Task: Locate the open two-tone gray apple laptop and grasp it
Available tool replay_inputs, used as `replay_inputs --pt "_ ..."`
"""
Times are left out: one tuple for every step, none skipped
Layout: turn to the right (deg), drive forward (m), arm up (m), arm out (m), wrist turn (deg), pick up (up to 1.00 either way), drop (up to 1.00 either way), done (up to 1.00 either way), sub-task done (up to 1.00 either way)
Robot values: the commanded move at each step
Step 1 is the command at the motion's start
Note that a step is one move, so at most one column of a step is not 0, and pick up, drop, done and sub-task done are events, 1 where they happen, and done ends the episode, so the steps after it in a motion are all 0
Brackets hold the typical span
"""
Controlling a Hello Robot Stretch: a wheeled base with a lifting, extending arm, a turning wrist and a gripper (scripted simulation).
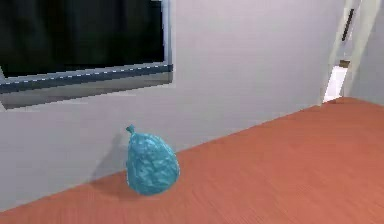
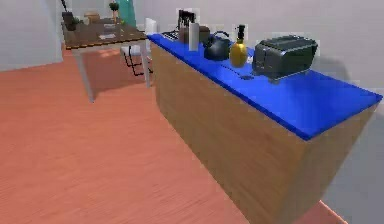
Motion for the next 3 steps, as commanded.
replay_inputs --pt "42.0 0.0 0.0 0.0 0.0 0.0 0.0 0.0 0.0" --pt "0.0 1.0 0.0 0.0 0.0 0.0 0.0 0.0 0.0" --pt "0.0 1.0 0.0 0.0 0.0 0.0 0.0 0.0 0.0"
